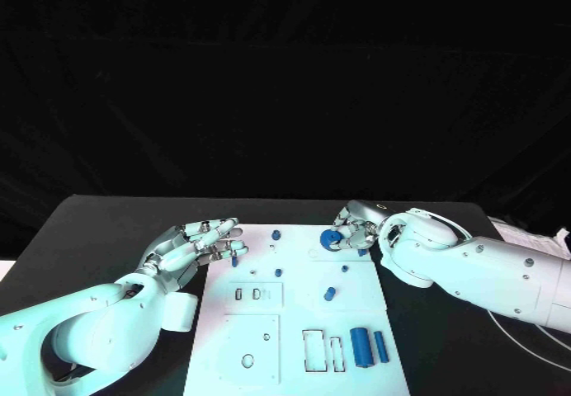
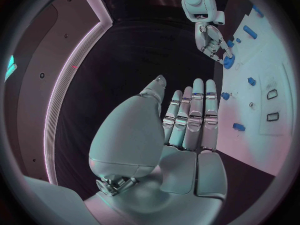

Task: Assemble the parts on the task board

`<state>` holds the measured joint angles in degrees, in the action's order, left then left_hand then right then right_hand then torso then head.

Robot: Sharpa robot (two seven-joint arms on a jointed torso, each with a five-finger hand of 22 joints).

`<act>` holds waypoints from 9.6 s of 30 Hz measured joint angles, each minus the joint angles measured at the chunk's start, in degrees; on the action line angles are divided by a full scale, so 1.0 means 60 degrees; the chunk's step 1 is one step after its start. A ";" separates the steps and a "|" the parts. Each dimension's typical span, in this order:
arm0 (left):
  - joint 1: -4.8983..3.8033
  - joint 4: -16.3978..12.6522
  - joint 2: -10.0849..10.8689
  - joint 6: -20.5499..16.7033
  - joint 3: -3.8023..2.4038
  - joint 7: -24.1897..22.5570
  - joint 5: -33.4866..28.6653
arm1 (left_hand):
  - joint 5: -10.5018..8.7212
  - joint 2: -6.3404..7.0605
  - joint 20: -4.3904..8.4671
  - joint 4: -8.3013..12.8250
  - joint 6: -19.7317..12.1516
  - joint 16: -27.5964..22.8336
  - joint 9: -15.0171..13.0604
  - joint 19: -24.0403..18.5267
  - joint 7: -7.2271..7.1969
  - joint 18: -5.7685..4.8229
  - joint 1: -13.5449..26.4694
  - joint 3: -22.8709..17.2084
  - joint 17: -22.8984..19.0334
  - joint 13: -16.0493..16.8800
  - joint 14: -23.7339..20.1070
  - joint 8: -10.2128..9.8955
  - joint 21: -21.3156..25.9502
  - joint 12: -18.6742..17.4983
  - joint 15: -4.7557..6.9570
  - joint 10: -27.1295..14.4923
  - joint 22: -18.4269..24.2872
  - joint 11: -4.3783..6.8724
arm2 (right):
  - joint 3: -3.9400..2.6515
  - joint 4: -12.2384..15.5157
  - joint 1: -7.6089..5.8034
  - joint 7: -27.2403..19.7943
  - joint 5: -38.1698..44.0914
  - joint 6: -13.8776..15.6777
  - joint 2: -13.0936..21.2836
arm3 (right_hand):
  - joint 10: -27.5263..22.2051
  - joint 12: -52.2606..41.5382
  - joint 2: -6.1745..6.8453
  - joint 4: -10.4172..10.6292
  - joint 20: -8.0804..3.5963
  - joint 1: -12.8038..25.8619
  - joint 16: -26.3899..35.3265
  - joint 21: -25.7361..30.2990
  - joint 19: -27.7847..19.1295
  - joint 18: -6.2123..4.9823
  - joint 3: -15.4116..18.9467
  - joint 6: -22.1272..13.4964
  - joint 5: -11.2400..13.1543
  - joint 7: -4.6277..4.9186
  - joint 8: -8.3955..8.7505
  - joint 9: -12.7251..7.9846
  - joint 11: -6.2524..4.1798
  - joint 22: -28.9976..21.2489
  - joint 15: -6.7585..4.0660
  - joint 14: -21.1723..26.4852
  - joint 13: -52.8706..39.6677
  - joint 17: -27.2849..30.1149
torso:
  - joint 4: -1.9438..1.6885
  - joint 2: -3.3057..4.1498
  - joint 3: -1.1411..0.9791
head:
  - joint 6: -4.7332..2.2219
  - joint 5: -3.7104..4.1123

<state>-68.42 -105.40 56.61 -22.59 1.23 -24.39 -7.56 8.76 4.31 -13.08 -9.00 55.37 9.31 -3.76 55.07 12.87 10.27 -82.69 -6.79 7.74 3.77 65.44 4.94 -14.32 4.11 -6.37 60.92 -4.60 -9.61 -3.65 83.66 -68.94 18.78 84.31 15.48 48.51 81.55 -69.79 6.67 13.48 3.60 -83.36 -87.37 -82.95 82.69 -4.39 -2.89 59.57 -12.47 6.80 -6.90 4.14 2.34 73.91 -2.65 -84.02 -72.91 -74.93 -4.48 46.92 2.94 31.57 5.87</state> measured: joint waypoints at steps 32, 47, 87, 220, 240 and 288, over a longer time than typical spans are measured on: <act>0.0000 0.0003 -0.0032 0.0053 0.0000 0.0035 0.0000 | 0.0000 -0.0039 0.0000 0.0040 0.0000 0.0000 0.0000 0.0000 0.0000 0.0000 -0.0040 0.0040 0.0007 0.0000 0.0000 -0.0032 0.0037 0.0000 0.0000 0.0000 0.0016 0.0000 | 0.0020 0.1511 0.0175 0.0355 0.2304 0.1118 -0.0458 | 0.0411 -0.0736 -0.0082 -0.0589 -0.0209 0.0029 -0.0122 -0.0348 0.0203 0.0147 -0.1593 0.0583 0.0196 -0.0075 -0.0252 -0.0460 -0.0419 0.0170 -0.0213 -0.0001 -0.0362 0.0003 | -0.0022 -0.0009 0.0009 | 0.0022 -0.0054; 0.0000 0.0014 -0.0066 0.0074 0.0000 0.0050 0.0000 | 0.0000 -0.0039 0.0000 0.0039 0.0000 0.0000 0.0000 0.0000 0.0000 0.0000 -0.0040 0.0039 0.0005 0.0000 0.0000 -0.0032 0.0036 0.0000 0.0000 0.0000 0.0015 0.0000 | 0.0198 0.0855 0.0137 0.0441 0.2758 0.1097 -0.1761 | 0.0426 -0.0671 -0.0046 -0.0654 -0.0208 0.0316 -0.0122 -0.0347 0.0202 0.0147 -0.1660 0.0583 0.0197 -0.0075 -0.0212 -0.0460 -0.0431 0.0168 -0.0212 0.0000 -0.0349 -0.0003 | -0.0034 -0.0004 0.0025 | 0.0083 -0.0165; -0.0001 0.0004 -0.0050 0.0084 0.0000 0.0070 -0.0001 | 0.0000 -0.0039 0.0000 0.0039 0.0000 0.0000 0.0000 0.0000 0.0000 0.0000 -0.0040 0.0039 0.0002 0.0000 0.0000 -0.0031 0.0033 0.0000 0.0000 0.0000 0.0014 0.0000 | 0.0365 -0.0147 0.0164 0.0330 0.2834 0.0738 -0.2465 | 0.0211 0.0179 0.0520 0.0402 0.0003 0.1907 -0.0067 -0.0340 0.0236 0.0145 -0.1414 0.0025 0.0598 0.0035 0.0525 0.0046 -0.0081 0.0165 0.0066 0.0000 -0.0345 0.0001 | 0.0010 0.0005 -0.0004 | 0.0118 -0.0218; 0.0089 0.1085 -0.0451 0.0288 0.0045 0.0082 -0.0001 | 0.0000 -0.0076 0.0000 0.0116 0.0000 -0.0045 0.0000 0.0000 0.0000 0.0001 -0.0076 0.0015 0.0025 0.0000 0.0000 -0.0066 0.0078 0.0000 0.0000 0.0000 0.0040 0.0000 | 0.0049 0.1331 0.0689 -0.2831 -0.2481 0.1620 -0.0123 | 0.0042 0.0071 -0.0639 -0.1682 -0.0226 0.0696 -0.0214 -0.0412 0.0219 0.0295 -0.2129 0.1122 0.1162 -0.0149 0.0011 0.0153 -0.0152 0.0169 -0.0175 -0.0003 -0.0377 -0.0003 | 0.0257 -0.0357 -0.0255 | 0.0444 -0.0382; 0.0100 0.1291 -0.0524 0.0304 0.0050 0.0074 -0.0001 | 0.0000 -0.0076 0.0000 0.0116 0.0000 -0.0045 0.0000 0.0000 0.0000 0.0000 -0.0076 0.0015 0.0023 0.0000 0.0000 -0.0066 0.0077 0.0000 0.0000 0.0000 0.0047 0.0000 | 0.0364 0.1534 0.1239 -0.0881 -0.0270 0.1456 -0.1588 | 0.0041 0.0414 -0.0666 -0.1665 -0.0225 0.0723 -0.0156 -0.0411 0.0219 0.0295 -0.2144 0.1123 0.1116 -0.0149 0.0012 0.0154 -0.0220 0.0166 -0.0172 -0.0003 -0.0410 -0.0001 | 0.0202 -0.0504 -0.0153 | 0.0764 -0.0529; 0.0100 0.1243 -0.0514 0.0370 0.0050 0.0079 -0.0001 | 0.0000 -0.0076 0.0000 0.0115 0.0000 -0.0045 0.0000 0.0000 0.0000 0.0000 -0.0076 0.0015 0.0027 0.0000 0.0000 -0.0066 0.0077 0.0000 0.0000 0.0000 0.0045 0.0000 | 0.0374 0.1107 0.1573 -0.0277 0.0849 0.0899 -0.2198 | -0.0133 0.1378 -0.0434 -0.1724 -0.0222 0.1132 -0.0044 -0.0338 0.0218 0.0294 -0.2082 0.1064 0.1287 -0.0197 0.0321 0.0300 -0.0278 0.0171 -0.0171 -0.0003 0.0100 0.0004 | 0.0224 -0.0493 -0.0171 | 0.0919 -0.0656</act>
<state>-67.82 -97.94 53.53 -20.37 1.53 -23.91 -7.56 8.76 3.85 -13.08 -8.31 55.37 9.04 -3.76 55.06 12.87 10.27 -83.15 -6.70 7.90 3.77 65.44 4.54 -13.86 4.12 -6.37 60.92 -4.33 -9.61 -1.40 90.30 -59.50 17.12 89.40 20.87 35.33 80.75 -61.53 4.07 3.13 2.26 -76.57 -87.63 -84.98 84.00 -2.62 -15.38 65.95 -4.75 5.62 -4.97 5.94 0.68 74.94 -3.68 -84.04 -72.31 -74.90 -3.14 43.96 1.91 37.08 1.93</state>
